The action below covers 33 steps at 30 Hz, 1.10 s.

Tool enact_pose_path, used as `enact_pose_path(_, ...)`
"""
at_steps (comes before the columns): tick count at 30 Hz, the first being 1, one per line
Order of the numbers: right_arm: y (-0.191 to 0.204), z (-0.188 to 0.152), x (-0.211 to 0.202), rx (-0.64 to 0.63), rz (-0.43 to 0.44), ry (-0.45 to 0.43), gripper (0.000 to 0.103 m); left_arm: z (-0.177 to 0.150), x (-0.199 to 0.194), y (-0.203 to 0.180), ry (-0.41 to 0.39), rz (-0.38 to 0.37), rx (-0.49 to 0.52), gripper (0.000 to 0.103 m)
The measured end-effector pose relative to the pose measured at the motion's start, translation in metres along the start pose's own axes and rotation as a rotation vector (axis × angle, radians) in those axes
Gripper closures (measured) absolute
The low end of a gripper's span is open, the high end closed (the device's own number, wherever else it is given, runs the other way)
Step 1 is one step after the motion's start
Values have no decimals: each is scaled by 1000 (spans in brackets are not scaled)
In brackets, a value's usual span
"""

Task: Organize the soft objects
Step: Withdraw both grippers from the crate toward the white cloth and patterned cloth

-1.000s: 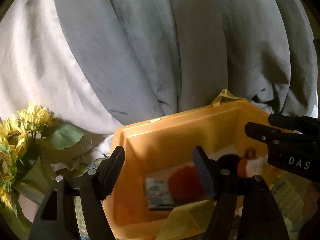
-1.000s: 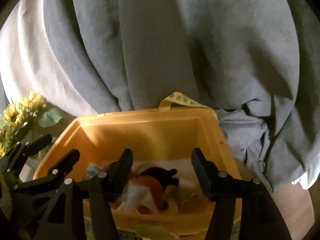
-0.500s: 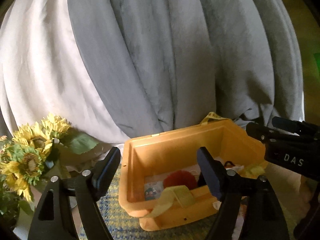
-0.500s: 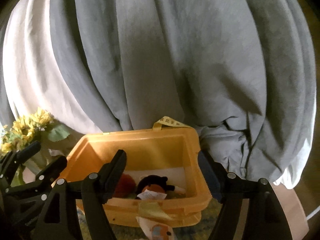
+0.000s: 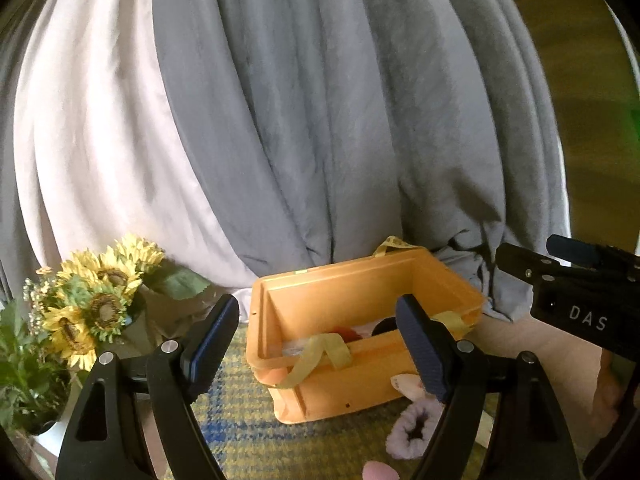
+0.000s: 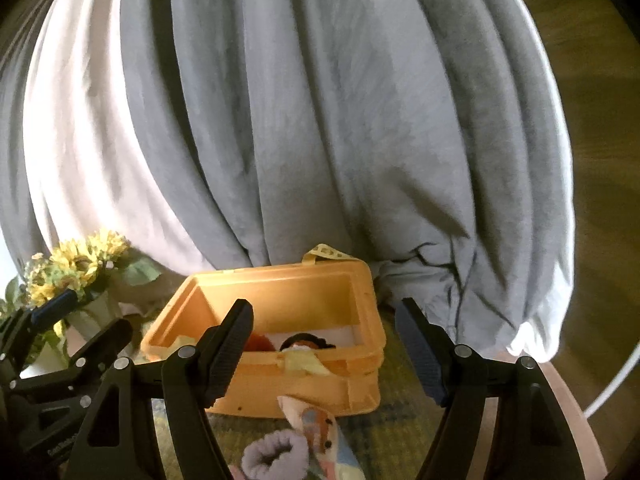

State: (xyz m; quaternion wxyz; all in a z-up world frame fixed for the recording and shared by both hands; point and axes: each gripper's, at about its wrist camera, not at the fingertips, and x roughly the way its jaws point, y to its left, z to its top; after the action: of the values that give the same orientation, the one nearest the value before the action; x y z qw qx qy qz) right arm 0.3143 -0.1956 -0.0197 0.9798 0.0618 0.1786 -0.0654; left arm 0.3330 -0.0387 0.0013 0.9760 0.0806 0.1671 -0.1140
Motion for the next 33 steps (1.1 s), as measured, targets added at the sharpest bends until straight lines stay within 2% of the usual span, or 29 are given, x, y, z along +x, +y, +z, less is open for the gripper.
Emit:
enact_pose_path(7, 2, -9, -42, 12, -27, -18, 29, -8, -37, 0, 7, -31, -12, 21)
enact_pose_path(13, 9, -23, -81, 27, -64, -36, 29, -20, -64, 5, 32, -87, -9, 21)
enact_pose_path(20, 17, -42, -110, 50, -111, -35, 29, -35, -87, 4, 45, -128, 16, 21)
enact_pose_path(25, 13, -54, -124, 59, -118, -27, 29, -44, -98, -7, 63, -113, 17, 21)
enact_pose_path(28, 4, -57, -124, 49, -86, -13, 29, -48, -105, -16, 71, -89, -6, 21)
enact_pose_path(33, -10, -55, -121, -8, -13, -1, 29, -56, -113, -38, 91, -9, -45, 21)
